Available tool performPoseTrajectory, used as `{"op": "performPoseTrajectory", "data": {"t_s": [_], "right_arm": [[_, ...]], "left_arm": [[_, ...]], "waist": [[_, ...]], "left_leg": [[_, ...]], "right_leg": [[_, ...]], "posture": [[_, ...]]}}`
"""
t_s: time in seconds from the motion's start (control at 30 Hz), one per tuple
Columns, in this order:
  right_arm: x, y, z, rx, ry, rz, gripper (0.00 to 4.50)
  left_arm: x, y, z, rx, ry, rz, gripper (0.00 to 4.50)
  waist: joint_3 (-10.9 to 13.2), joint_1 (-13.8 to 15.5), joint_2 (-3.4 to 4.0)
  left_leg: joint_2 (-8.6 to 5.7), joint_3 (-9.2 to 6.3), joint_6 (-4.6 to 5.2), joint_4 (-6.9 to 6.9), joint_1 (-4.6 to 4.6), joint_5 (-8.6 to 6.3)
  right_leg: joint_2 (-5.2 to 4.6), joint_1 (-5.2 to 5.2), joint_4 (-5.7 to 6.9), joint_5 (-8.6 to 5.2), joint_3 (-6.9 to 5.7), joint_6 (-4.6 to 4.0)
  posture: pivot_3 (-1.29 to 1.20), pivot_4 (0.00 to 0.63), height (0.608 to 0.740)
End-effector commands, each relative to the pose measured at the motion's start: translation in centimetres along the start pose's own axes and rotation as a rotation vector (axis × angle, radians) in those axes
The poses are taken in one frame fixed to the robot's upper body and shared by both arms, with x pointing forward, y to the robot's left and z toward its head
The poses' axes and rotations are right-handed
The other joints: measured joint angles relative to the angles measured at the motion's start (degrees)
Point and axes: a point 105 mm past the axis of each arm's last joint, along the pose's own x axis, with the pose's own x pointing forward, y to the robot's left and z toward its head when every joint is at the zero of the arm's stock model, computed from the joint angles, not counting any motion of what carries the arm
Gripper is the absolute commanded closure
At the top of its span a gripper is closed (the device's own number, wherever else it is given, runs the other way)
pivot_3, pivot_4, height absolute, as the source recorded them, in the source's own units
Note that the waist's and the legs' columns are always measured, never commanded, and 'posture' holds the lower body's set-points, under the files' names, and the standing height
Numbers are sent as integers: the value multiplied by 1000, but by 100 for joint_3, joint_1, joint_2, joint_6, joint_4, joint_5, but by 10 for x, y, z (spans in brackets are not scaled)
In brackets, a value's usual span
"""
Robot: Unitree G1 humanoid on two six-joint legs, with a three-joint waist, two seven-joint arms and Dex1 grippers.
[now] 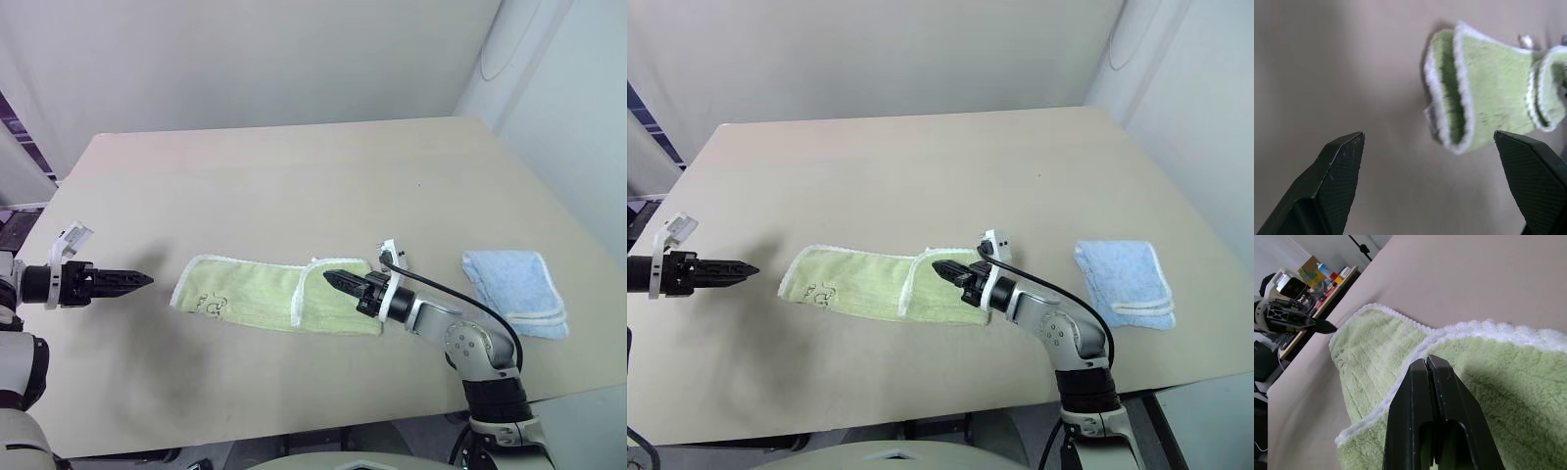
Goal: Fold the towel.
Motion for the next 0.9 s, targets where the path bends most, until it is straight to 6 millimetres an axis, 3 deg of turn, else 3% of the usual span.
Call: {"op": "performPoseTrajectory", "data": {"t_s": [0.03, 0.67, 0.9], "right_arm": [[-1, 1, 13, -20, -46, 1, 4500], [-4, -6, 13, -11, -64, -52, 4500], [-9, -5, 10, -26, -65, -55, 4500]], "left_arm": [[-7, -7, 3, 1, -9, -24, 24], [-6, -23, -10, -88, 67, -109, 24], [-4, -22, 15, 168, -96, -164, 24]], "waist": [[0, -6, 0], [0, -5, 1], [3, 26, 5]], "left_leg": [[0, 0, 0, 1, 0, 0], [19, 7, 5, 81, 20, 2], [22, 9, 6, 77, 93, 2]], "right_leg": [[1, 0, 0, 0, 0, 0], [48, 42, 30, 18, 10, 16], [52, 116, 15, 15, 10, 14]], "posture": [[0, 0, 740], [0, 0, 740], [0, 0, 740]]}}
